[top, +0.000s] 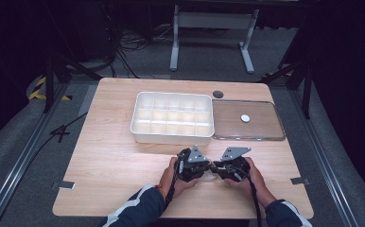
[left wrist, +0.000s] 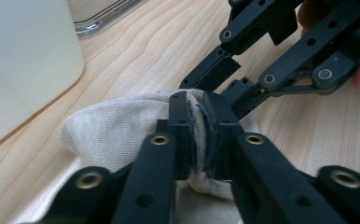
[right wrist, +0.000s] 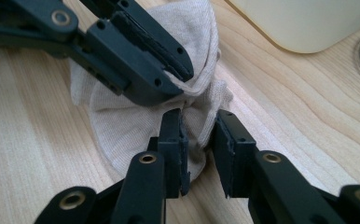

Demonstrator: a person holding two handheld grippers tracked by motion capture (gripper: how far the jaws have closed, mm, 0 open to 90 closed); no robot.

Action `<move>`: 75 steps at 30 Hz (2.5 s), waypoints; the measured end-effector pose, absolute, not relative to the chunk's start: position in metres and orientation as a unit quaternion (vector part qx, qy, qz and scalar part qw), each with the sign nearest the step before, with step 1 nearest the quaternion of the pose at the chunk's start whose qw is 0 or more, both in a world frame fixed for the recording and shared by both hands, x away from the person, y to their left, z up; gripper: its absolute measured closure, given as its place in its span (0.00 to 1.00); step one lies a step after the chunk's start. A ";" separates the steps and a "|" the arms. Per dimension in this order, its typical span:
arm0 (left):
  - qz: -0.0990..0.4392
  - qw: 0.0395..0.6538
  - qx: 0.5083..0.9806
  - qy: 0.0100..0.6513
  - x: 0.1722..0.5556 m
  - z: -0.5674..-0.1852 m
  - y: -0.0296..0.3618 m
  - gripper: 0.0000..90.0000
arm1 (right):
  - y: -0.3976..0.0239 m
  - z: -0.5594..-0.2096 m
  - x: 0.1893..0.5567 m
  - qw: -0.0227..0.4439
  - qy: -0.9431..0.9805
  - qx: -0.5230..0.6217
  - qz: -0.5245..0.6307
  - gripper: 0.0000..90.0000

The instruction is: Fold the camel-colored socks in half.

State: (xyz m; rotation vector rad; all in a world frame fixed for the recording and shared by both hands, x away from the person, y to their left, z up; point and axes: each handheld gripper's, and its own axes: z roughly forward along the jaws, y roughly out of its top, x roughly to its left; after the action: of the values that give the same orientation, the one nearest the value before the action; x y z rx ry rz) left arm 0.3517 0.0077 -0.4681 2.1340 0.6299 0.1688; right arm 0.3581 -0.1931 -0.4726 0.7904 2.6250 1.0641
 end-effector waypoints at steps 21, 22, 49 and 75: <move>0.068 0.436 0.870 0.223 0.331 -0.459 0.068 0.86 | -0.190 -0.472 0.355 0.110 0.887 0.272 0.356 0.82; 0.067 0.434 0.870 0.226 0.331 -0.462 0.065 0.86 | -0.190 -0.472 0.355 0.112 0.887 0.271 0.355 0.81; 0.079 0.406 0.886 0.209 0.330 -0.480 0.058 0.82 | -0.167 -0.461 0.347 0.127 0.899 0.218 0.357 0.85; 0.077 0.405 0.869 0.275 0.344 -0.481 0.064 0.59 | -0.167 -0.461 0.337 0.153 0.894 0.192 0.375 0.92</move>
State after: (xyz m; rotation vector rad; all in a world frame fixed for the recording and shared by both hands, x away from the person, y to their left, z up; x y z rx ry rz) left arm 0.3444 0.0644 -0.4809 2.1918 0.6932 0.1932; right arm 0.3372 -0.1675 -0.4608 0.5496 2.5631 1.0762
